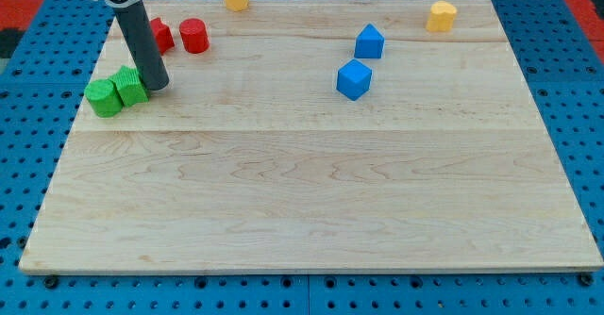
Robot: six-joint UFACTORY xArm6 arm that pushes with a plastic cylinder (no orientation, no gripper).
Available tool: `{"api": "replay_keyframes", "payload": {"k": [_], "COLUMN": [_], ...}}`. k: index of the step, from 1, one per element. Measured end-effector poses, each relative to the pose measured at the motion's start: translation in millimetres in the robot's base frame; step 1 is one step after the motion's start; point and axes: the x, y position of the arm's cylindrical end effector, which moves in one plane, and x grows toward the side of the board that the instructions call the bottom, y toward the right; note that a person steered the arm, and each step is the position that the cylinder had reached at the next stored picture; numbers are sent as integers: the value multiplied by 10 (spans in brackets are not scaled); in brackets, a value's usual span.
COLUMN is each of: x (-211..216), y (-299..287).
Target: Push the blue blocks into the red blocks
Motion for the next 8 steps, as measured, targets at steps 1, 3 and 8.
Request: {"api": "replay_keyframes", "payload": {"k": [1, 3, 8], "x": [0, -26, -28], "y": [151, 182, 188]}}
